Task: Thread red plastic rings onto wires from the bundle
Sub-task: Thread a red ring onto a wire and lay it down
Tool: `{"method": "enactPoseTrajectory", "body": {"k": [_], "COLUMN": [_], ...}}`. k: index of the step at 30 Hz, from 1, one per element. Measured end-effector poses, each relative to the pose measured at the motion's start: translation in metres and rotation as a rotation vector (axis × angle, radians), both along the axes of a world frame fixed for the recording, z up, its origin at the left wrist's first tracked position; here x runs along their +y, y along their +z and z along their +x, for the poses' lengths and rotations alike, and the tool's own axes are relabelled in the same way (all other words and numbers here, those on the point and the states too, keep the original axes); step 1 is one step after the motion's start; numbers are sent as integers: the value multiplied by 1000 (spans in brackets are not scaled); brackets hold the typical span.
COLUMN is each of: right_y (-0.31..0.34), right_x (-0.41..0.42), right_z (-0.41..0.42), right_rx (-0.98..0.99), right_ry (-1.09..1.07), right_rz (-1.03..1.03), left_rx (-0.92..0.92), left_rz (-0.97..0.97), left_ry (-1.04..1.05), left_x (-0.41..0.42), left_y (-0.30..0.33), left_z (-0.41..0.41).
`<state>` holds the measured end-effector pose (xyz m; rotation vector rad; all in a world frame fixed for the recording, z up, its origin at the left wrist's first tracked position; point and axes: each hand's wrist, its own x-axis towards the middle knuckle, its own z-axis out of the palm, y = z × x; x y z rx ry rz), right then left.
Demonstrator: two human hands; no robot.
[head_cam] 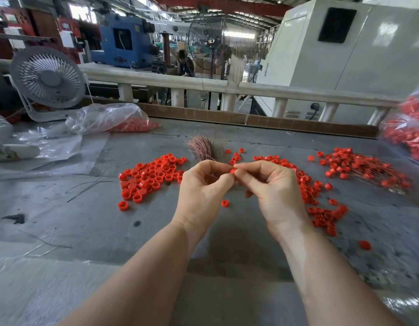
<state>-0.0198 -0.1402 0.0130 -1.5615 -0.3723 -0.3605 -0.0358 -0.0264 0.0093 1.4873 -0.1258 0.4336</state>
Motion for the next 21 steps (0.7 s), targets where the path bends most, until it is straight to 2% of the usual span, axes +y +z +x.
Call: {"method": "enactPoseTrajectory", "body": {"k": [13, 16, 21], "right_y": [1, 2, 7], "right_x": [0, 1, 2], "right_z": [-1, -3, -5], "right_rx": [-6, 33, 237], "right_ry": [1, 15, 131], "right_rz": [-18, 57, 256], "left_rx": [5, -1, -6], "left_rz": [2, -38, -132], "left_ry": [27, -8, -83], "left_x": [-1, 0, 1], "left_y": [-3, -2, 0], "left_z": [2, 1, 0]}}
